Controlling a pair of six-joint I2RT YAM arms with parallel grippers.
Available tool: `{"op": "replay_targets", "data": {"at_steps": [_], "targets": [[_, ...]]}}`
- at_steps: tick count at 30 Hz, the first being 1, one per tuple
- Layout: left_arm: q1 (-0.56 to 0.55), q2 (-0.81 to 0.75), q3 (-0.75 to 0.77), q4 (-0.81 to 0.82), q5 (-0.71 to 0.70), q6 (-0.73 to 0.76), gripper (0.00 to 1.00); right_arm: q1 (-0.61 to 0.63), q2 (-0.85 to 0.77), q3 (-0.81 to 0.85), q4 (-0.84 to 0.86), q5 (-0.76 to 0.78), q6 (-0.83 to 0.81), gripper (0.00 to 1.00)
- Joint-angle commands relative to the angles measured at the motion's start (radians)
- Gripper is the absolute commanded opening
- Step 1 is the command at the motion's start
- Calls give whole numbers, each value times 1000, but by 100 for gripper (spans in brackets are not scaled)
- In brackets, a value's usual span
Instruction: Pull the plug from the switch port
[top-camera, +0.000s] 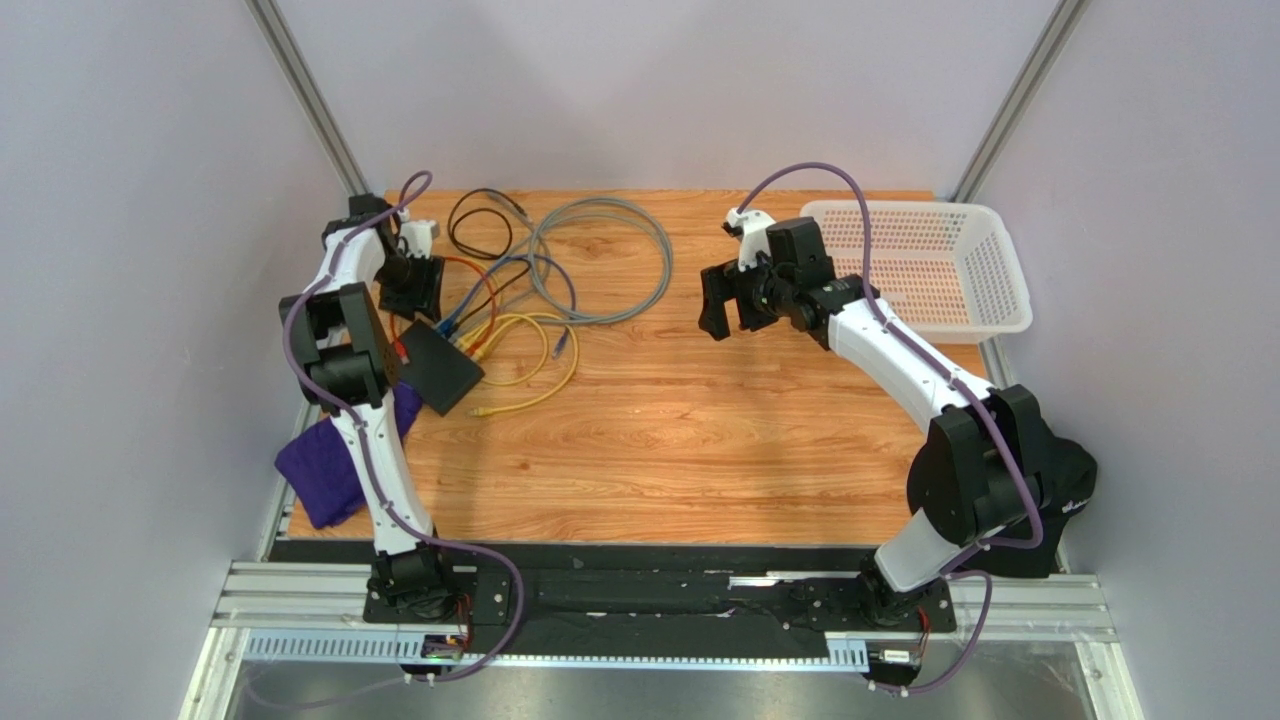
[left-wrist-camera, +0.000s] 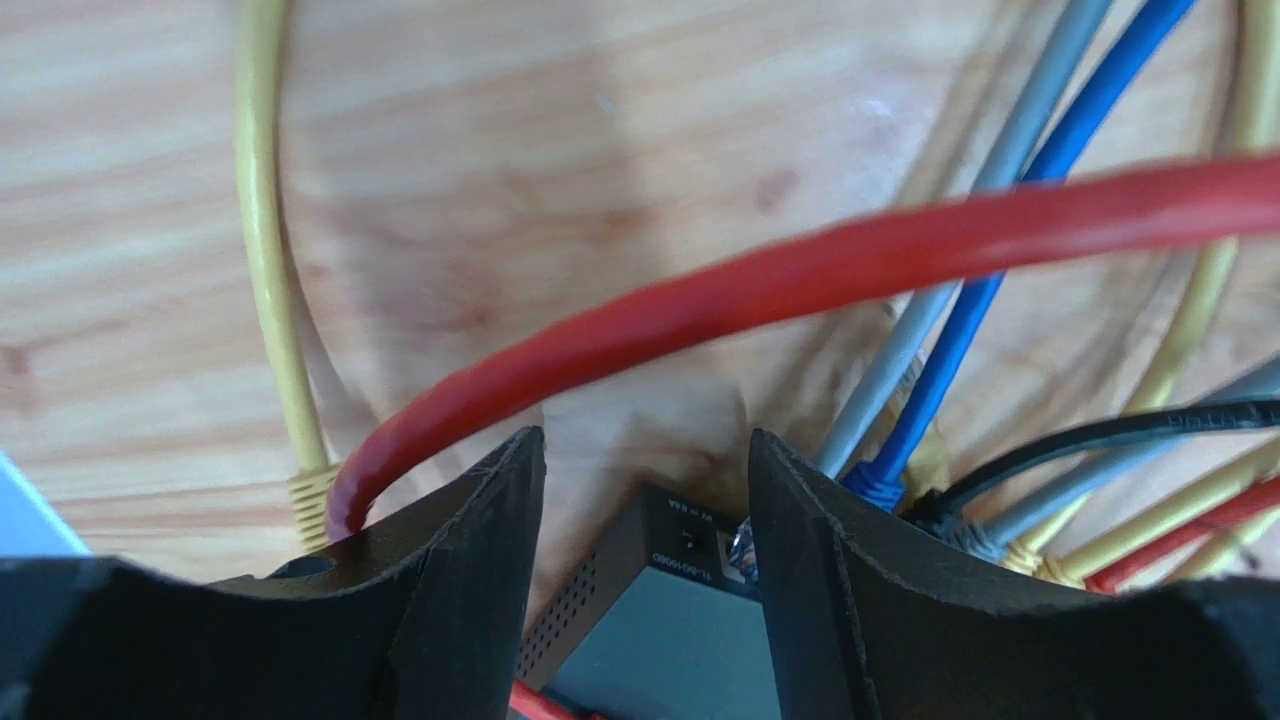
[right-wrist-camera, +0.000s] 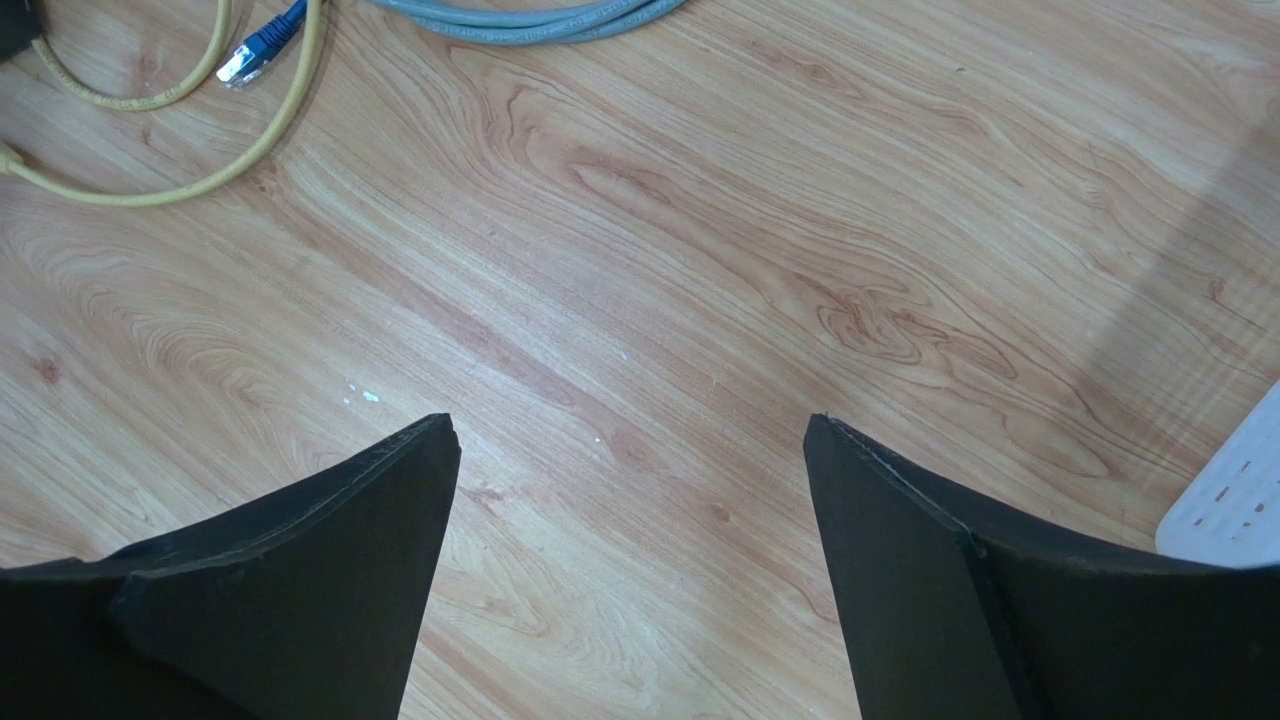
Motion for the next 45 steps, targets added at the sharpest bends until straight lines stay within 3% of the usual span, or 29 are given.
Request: {"op": "replay_targets", "data": {"at_steps": [1,7,13,18,23,28,31,34,37,38,41,45], "targets": [[-2,-89,-82,-65,104,-9,60,6,-25,-13,21,7,-13,90],[-47,-138,-195,-78,276,-64,57,8,-32,-28,29,16,-27,90],[-155,-189,-268,-32,316,-95,57,6,-43,-61,44,16,-30,90],[-241,-192,-272,-18,319,-113,57,6,-51,-73,53,18,-33,90],[-245,-229,-190,-71,249,-176,59,6,-26,-50,64,-33,-47,90],[-247,-514,-301,-78,409,-59,66,10,125,56,78,-241,-76,87],[-247,-653,-465,-99,389,-12,65,26,248,185,6,-332,-114,86],[-245,-713,-591,-177,280,41,59,59,293,223,9,-379,-154,84],[-245,-775,-723,-158,174,138,43,97,352,277,-43,-398,-197,80],[-239,-789,-784,-135,146,156,28,112,380,283,-54,-403,-202,78],[-232,-787,-847,-50,66,202,1,144,414,277,-53,-393,-218,73],[-230,-657,-814,-15,5,160,0,187,469,311,-70,-344,-199,64]]}}
